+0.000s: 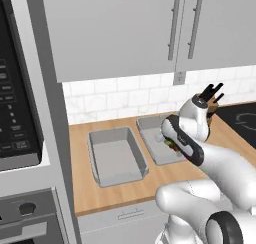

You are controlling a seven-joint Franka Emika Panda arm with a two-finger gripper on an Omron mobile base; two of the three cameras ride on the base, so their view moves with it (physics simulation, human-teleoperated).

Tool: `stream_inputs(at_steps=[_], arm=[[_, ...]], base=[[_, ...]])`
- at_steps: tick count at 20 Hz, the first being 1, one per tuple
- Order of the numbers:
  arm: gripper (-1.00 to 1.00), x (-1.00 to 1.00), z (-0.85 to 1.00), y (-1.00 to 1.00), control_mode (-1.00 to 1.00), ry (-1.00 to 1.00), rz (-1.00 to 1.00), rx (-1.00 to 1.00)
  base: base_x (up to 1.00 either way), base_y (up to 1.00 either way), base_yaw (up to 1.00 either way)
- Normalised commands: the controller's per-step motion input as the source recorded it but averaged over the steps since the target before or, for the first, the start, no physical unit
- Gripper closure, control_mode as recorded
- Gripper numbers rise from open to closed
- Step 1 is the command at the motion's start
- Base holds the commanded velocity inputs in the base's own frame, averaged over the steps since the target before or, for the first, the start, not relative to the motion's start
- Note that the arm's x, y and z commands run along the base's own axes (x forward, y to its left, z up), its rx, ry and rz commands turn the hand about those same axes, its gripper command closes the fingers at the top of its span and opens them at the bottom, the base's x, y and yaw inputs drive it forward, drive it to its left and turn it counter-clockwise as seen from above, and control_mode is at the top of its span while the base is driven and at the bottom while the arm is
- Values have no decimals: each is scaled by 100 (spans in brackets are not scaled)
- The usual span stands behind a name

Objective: Place one lemon wedge and one chicken drumstick in each tupperware on the nearby counter, to pack two identical lunches.

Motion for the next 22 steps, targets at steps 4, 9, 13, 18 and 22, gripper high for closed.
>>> stream_inputs(at_steps=[4, 9, 13, 18, 22], arm=[[100, 56, -47, 0, -100, 0, 0, 0], [100, 52, -42, -1, -100, 1, 0, 0], [100, 46, -28, -9, -100, 0, 0, 0], [-100, 39, -18, -11, -100, 0, 0, 0], [-100, -3, 17, -4, -100, -3, 0, 0]], base=[[0, 0, 0], [0, 0, 0], [0, 0, 0], [0, 0, 0], [0, 0, 0]])
